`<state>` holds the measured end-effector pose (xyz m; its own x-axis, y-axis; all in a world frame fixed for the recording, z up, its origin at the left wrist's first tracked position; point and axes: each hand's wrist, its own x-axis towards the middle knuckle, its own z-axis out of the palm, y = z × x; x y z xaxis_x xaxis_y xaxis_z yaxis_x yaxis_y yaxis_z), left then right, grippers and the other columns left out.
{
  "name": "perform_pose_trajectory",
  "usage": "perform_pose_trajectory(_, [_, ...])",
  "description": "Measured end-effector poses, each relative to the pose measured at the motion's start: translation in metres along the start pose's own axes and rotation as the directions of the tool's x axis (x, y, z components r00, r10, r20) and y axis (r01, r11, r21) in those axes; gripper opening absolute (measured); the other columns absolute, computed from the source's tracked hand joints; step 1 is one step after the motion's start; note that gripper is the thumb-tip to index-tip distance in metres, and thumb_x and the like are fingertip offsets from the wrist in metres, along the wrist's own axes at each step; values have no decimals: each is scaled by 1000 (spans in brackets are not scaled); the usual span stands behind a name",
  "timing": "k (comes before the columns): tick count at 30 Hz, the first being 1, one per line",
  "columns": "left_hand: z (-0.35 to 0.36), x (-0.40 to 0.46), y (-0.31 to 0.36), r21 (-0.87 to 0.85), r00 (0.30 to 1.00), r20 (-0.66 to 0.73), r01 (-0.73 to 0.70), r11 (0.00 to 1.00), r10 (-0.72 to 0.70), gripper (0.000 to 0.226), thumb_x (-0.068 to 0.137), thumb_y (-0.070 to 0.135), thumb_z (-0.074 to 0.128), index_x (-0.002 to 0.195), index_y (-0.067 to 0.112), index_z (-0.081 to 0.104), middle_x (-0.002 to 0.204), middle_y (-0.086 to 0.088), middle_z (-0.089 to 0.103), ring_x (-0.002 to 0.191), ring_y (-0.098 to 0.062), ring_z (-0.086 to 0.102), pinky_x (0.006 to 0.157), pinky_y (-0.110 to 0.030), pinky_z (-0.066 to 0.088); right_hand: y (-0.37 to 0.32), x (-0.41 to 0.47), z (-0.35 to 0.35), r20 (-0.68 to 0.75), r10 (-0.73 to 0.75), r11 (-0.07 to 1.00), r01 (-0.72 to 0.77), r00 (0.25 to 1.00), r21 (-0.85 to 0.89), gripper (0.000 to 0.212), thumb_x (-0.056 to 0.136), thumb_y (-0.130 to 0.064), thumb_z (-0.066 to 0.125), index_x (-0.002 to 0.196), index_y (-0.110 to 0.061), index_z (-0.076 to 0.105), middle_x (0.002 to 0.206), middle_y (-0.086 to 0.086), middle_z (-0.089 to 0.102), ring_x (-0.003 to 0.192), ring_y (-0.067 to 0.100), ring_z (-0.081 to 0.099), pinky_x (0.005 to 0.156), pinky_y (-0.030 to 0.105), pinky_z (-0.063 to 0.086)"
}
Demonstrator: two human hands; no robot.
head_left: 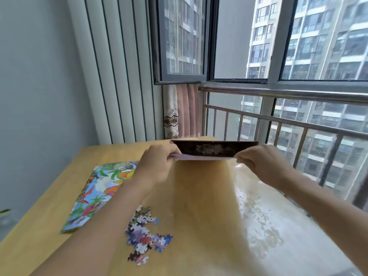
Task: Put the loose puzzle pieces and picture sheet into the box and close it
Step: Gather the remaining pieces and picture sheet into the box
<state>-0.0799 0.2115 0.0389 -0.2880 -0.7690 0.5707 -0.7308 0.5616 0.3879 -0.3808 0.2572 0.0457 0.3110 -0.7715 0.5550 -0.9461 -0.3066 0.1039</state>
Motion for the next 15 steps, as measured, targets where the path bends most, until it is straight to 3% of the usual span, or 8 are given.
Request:
perform_pose_trajectory(6, [53, -47, -27, 58, 968, 241, 55, 997, -68, 12, 89, 19, 64, 91, 28, 73, 85, 7, 69, 83, -22, 63, 74, -39, 52, -15, -32, 61, 303, 89, 993, -61, 949, -101, 19, 92, -22, 57, 96, -31, 75, 94, -11, 74, 85, 18, 67, 71, 36, 56])
perform_pose_trajectory(10, [53, -62, -23, -7, 910, 414, 36, 999, -30, 8, 89, 25, 73, 93, 30, 77, 89, 13, 72, 80, -5, 66, 79, -33, 56, -33, -40, 69, 504, 101, 991, -44, 858, -125, 22, 78, -11, 59, 90, -25, 72, 89, -5, 71, 84, 24, 65, 66, 34, 54])
perform_pose_trajectory(11, [49, -67, -25, -40, 909, 415, 63, 997, -41, 5, 89, 28, 73, 90, 30, 77, 86, 15, 72, 78, -1, 66, 78, -30, 56, -44, -41, 71, 531, 74, 996, -32, 844, -87, 17, 79, -13, 61, 88, -22, 72, 87, -4, 71, 84, 25, 65, 67, 35, 55])
perform_pose_trajectory(13, [32, -69, -33, -96, 943, 317, 137, 986, -100, 6, 90, 31, 71, 86, 30, 75, 79, 16, 71, 74, 0, 64, 73, -26, 53, -71, -42, 67, 444, 3, 993, -56, 896, 108, 10, 84, -29, 70, 93, -24, 71, 91, -9, 71, 86, 19, 67, 72, 35, 56])
perform_pose_trajectory(15, [14, -74, -49, -100, 971, 153, 201, 975, -185, 12, 92, 32, 68, 81, 29, 72, 75, 15, 68, 71, -3, 61, 69, -26, 48, -112, -43, 61, 395, -89, 910, -86, 914, 406, 47, 78, -56, 76, 118, -34, 66, 112, -19, 67, 99, 4, 63, 83, 27, 54])
